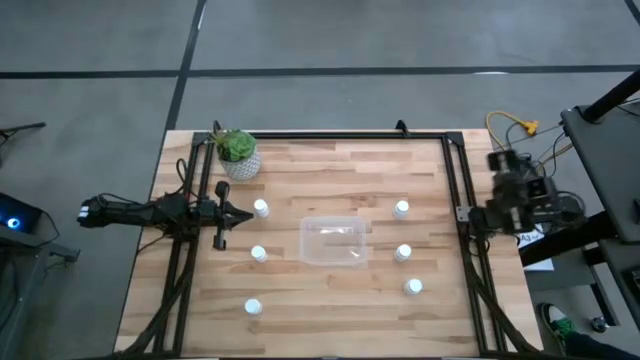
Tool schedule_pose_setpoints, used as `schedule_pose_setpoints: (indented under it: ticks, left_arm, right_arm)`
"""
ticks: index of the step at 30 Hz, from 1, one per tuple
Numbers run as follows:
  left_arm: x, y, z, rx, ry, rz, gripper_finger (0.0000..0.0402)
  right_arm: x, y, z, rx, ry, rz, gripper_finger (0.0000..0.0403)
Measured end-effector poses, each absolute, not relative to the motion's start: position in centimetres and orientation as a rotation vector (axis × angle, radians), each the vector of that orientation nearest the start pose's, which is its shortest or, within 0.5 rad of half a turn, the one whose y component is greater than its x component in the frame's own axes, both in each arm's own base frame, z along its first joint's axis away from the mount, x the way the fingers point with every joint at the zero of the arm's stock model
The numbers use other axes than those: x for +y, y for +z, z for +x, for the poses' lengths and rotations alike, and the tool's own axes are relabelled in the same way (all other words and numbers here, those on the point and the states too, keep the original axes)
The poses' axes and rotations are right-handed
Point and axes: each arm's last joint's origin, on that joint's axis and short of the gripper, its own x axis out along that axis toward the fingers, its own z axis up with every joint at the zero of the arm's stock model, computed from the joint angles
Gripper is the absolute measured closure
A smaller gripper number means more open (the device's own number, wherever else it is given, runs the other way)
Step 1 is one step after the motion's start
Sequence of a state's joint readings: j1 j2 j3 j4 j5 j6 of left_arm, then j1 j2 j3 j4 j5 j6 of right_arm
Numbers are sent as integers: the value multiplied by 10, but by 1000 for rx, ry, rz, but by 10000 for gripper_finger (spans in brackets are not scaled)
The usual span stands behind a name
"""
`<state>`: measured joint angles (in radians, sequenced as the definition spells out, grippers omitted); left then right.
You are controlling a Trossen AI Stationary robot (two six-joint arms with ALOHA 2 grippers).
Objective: Pick and place pill bottles into a basket
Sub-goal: Put the white pill bottle into the transparent bin
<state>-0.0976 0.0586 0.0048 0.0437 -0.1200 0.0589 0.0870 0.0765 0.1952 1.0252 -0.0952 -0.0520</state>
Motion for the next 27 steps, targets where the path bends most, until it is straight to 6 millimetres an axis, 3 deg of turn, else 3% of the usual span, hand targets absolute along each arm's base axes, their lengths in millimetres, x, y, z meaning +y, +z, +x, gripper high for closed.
schedule_pose_setpoints:
  ticks: [5, 9, 19, 27]
  left_arm:
    - [-6, 165, 101, 10, 22, 60, 402]
    - [-6, 165, 101, 10, 22, 60, 402]
    - [-6, 165, 101, 10, 22, 60, 402]
    - [-6, 165, 101, 10, 22, 60, 402]
  right_arm:
    - [7, 346, 28, -1193, 191, -103, 394]
    - [9, 383, 46, -1084, 199, -130, 394]
    - [13, 476, 93, -552, 240, -117, 394]
    - [15, 514, 110, -45, 270, -44, 394]
